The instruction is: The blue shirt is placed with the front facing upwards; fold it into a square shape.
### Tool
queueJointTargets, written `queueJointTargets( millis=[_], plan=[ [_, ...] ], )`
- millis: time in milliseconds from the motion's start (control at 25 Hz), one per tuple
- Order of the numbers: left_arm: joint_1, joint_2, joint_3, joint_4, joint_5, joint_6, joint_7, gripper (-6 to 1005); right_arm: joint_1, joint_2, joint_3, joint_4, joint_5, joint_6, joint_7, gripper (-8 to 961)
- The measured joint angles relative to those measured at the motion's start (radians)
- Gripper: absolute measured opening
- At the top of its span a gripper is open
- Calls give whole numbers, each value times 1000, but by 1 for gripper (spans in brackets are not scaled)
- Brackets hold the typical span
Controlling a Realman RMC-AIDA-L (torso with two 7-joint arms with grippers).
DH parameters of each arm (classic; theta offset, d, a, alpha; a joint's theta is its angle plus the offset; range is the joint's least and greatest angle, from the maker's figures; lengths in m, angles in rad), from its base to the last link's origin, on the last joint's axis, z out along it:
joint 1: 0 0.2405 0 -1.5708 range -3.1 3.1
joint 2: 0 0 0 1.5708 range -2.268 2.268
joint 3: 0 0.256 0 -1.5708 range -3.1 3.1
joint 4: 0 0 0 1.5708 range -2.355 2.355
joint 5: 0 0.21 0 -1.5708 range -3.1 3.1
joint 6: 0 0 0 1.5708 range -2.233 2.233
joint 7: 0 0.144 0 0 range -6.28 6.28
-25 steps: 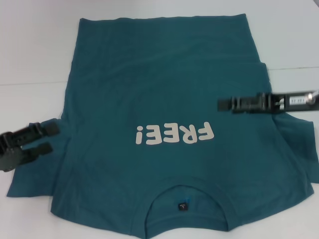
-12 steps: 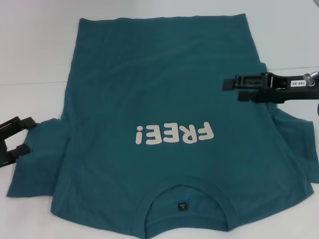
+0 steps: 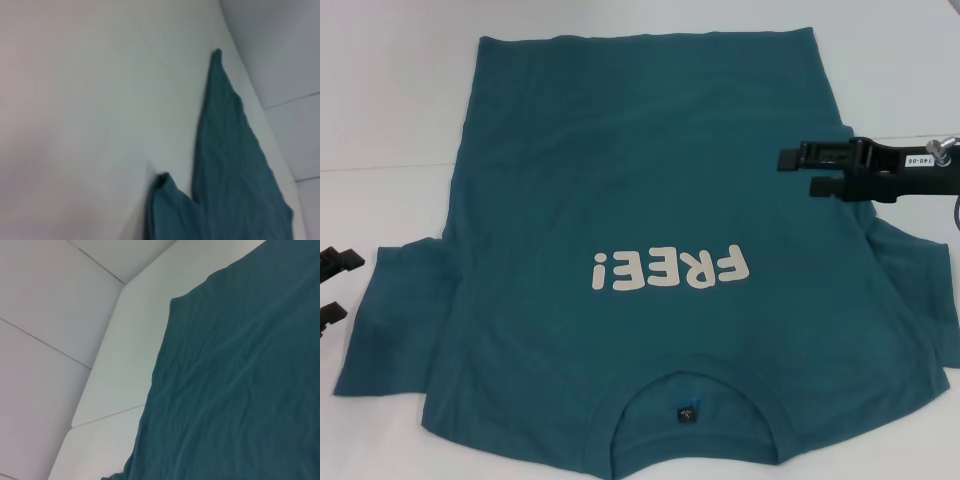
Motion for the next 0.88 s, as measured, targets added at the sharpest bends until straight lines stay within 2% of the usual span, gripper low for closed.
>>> queueJointTargets(
  millis=[280,520,880],
  plan=[
    [-17,0,56,-8,8,-103,42,903,2,-1,-2,0,2,2,-4,896],
    [-46,6,66,-40,47,-161,43,903,-1,-1,2,2,2,2,-5,895],
    [-48,7,74,-49,53,-181,50,903,-5,-1,5,2,2,1,-6,895]
  ],
)
